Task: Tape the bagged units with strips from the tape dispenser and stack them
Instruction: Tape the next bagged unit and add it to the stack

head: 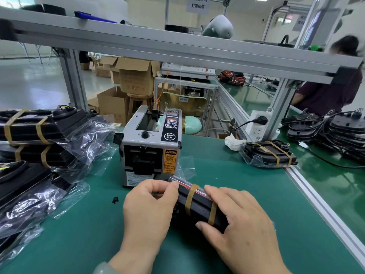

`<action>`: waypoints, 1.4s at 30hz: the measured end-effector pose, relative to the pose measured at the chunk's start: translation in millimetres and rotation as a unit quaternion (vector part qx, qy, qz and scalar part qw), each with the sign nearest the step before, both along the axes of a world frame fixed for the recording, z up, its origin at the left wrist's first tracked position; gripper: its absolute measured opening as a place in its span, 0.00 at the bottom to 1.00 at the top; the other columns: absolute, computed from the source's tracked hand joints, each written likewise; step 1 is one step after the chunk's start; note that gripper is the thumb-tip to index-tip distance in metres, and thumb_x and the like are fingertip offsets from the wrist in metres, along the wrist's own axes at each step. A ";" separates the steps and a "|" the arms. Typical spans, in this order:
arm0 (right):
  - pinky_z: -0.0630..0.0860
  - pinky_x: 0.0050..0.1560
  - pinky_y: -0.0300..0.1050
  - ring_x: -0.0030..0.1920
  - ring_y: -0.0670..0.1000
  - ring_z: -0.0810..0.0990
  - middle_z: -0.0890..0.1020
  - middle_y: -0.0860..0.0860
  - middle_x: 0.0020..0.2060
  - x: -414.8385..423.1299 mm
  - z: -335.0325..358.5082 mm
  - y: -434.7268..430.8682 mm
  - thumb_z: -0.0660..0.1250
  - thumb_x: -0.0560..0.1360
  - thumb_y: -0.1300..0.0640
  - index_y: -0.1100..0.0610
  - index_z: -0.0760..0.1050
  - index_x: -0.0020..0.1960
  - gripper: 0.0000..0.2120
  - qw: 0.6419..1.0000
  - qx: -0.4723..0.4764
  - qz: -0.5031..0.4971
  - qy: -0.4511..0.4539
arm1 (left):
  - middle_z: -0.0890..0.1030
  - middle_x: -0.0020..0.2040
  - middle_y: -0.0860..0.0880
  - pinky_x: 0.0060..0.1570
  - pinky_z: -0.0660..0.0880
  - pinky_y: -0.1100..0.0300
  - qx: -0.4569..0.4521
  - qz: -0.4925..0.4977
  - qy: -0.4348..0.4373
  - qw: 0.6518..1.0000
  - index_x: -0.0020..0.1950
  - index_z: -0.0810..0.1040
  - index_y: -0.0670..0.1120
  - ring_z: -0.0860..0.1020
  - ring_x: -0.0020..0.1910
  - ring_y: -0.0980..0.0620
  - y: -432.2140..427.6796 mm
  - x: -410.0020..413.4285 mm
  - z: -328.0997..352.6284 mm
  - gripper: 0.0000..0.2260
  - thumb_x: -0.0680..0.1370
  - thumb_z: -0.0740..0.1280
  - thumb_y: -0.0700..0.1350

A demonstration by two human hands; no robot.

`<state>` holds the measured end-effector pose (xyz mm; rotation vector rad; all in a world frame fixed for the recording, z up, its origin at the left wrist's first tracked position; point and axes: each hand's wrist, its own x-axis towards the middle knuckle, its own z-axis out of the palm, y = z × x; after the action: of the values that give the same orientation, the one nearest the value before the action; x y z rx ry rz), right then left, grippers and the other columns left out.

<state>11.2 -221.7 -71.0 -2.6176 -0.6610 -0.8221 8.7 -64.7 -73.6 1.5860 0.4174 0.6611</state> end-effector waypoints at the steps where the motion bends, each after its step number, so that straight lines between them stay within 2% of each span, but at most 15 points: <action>1: 0.79 0.39 0.43 0.39 0.53 0.80 0.82 0.45 0.45 -0.2 0.1 0.2 0.83 0.48 0.46 0.51 0.81 0.56 0.36 1.000 -0.001 0.000 0.001 | 0.79 0.26 0.57 0.28 0.68 0.74 -0.019 -0.006 0.005 1.000 0.32 0.80 0.47 0.75 0.27 0.63 1.0 0.6 -0.5 0.07 0.69 0.75 0.44; 6: 0.79 0.38 0.44 0.40 0.53 0.80 0.82 0.44 0.45 0.7 0.4 -1.1 0.82 0.50 0.45 0.50 0.81 0.56 0.34 1.000 0.017 -0.006 0.005 | 0.84 0.37 0.50 0.42 0.75 0.57 -0.243 -0.099 0.034 0.964 0.45 0.79 0.47 0.80 0.37 0.54 11.0 4.8 -0.9 0.02 0.77 0.67 0.44; 8: 0.78 0.40 0.42 0.40 0.52 0.79 0.82 0.43 0.45 0.8 0.9 -1.2 0.77 0.53 0.43 0.49 0.81 0.56 0.32 1.000 0.022 -0.002 -0.002 | 0.85 0.44 0.52 0.44 0.75 0.58 -0.210 -0.129 0.033 0.969 0.50 0.79 0.49 0.82 0.43 0.56 15.3 6.7 -2.3 0.06 0.77 0.66 0.48; 10: 0.76 0.40 0.39 0.41 0.49 0.78 0.82 0.42 0.45 0.6 1.6 -0.6 0.73 0.53 0.41 0.48 0.81 0.55 0.31 1.000 0.022 -0.002 -0.007 | 0.84 0.49 0.55 0.45 0.75 0.67 -0.144 -0.171 0.033 0.974 0.55 0.79 0.52 0.81 0.47 0.63 15.2 8.8 -3.2 0.10 0.75 0.67 0.50; 12: 0.73 0.41 0.36 0.42 0.47 0.76 0.82 0.41 0.45 1.0 2.4 -0.4 0.72 0.53 0.41 0.48 0.81 0.54 0.30 1.000 0.024 -0.002 -0.009 | 0.84 0.49 0.57 0.42 0.73 0.75 -0.101 -0.216 0.046 0.970 0.56 0.80 0.53 0.80 0.46 0.66 12.6 12.2 -3.6 0.09 0.76 0.68 0.49; 14: 0.73 0.42 0.36 0.42 0.48 0.77 0.82 0.40 0.46 1.8 2.8 -1.8 0.72 0.53 0.41 0.48 0.81 0.54 0.30 1.000 0.030 0.004 -0.009 | 0.85 0.46 0.56 0.40 0.71 0.76 -0.084 -0.217 0.048 0.971 0.51 0.83 0.53 0.80 0.45 0.62 12.0 15.8 -2.5 0.07 0.77 0.66 0.49; 16: 0.73 0.43 0.36 0.42 0.47 0.78 0.82 0.40 0.46 2.8 3.4 -4.5 0.72 0.53 0.41 0.48 0.81 0.54 0.30 0.999 0.041 0.010 -0.010 | 0.85 0.44 0.55 0.45 0.74 0.71 -0.080 -0.200 0.045 0.976 0.46 0.85 0.51 0.80 0.45 0.59 14.6 19.1 -2.7 0.14 0.78 0.62 0.54; 19: 0.71 0.42 0.35 0.44 0.43 0.73 0.82 0.38 0.46 3.9 3.8 -7.2 0.73 0.53 0.42 0.48 0.81 0.54 0.30 0.998 0.060 0.019 -0.005 | 0.85 0.49 0.55 0.61 0.70 0.53 -0.124 -0.234 0.062 0.962 0.48 0.85 0.54 0.79 0.56 0.55 20.9 20.5 -6.1 0.23 0.80 0.51 0.60; 23: 0.72 0.40 0.36 0.44 0.42 0.73 0.82 0.37 0.46 6.0 5.0 -8.0 0.73 0.54 0.42 0.47 0.81 0.55 0.30 0.996 0.085 0.013 0.012 | 0.82 0.56 0.59 0.62 0.69 0.51 -0.155 -0.313 0.056 0.935 0.58 0.82 0.53 0.77 0.59 0.61 25.3 17.3 -9.8 0.29 0.70 0.53 0.67; 28: 0.73 0.40 0.38 0.44 0.43 0.72 0.82 0.37 0.46 6.4 5.5 -9.2 0.73 0.54 0.41 0.47 0.81 0.55 0.30 0.996 0.087 0.021 0.021 | 0.80 0.59 0.61 0.64 0.68 0.52 -0.128 -0.329 0.040 0.935 0.58 0.81 0.60 0.74 0.62 0.61 27.4 12.9 -11.2 0.22 0.71 0.58 0.66; 32: 0.73 0.41 0.37 0.43 0.45 0.77 0.82 0.38 0.47 7.1 5.3 -10.4 0.73 0.54 0.42 0.48 0.81 0.56 0.30 0.997 0.071 0.029 0.012 | 0.83 0.54 0.58 0.58 0.71 0.59 -0.101 -0.297 0.038 0.949 0.57 0.80 0.54 0.78 0.55 0.58 19.1 13.3 -9.6 0.13 0.77 0.62 0.56; 34: 0.73 0.48 0.36 0.47 0.47 0.79 0.82 0.42 0.50 9.8 2.8 -13.5 0.74 0.55 0.42 0.50 0.80 0.57 0.31 0.996 0.077 0.038 -0.006 | 0.84 0.51 0.55 0.57 0.73 0.58 -0.096 -0.267 0.040 0.958 0.56 0.80 0.52 0.79 0.53 0.55 15.1 14.3 -8.0 0.11 0.78 0.62 0.51; 37: 0.65 0.63 0.34 0.58 0.46 0.74 0.79 0.47 0.57 15.7 2.6 -22.4 0.76 0.59 0.46 0.55 0.79 0.55 0.28 0.987 0.133 0.084 -0.044 | 0.84 0.53 0.53 0.60 0.73 0.56 -0.104 -0.245 0.041 0.963 0.57 0.80 0.51 0.79 0.55 0.55 13.8 15.4 -5.4 0.13 0.77 0.62 0.52; 40: 0.70 0.58 0.41 0.54 0.49 0.76 0.79 0.47 0.51 18.3 5.2 -26.1 0.74 0.61 0.45 0.56 0.81 0.43 0.18 0.978 0.164 0.103 -0.071 | 0.83 0.56 0.52 0.62 0.71 0.56 -0.120 -0.247 0.038 0.961 0.57 0.80 0.50 0.78 0.57 0.56 13.9 14.7 -5.7 0.13 0.78 0.61 0.51; 42: 0.72 0.55 0.48 0.52 0.46 0.77 0.80 0.44 0.49 19.1 7.0 -28.5 0.73 0.62 0.43 0.53 0.83 0.43 0.16 0.978 0.169 0.117 -0.044 | 0.83 0.55 0.52 0.61 0.72 0.56 -0.126 -0.242 0.032 0.962 0.55 0.81 0.50 0.78 0.55 0.56 14.3 15.8 -6.8 0.11 0.79 0.61 0.50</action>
<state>30.3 -250.2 -64.0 -2.1640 -0.7610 -0.8933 24.5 -50.4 -80.3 1.3942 0.1395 0.1727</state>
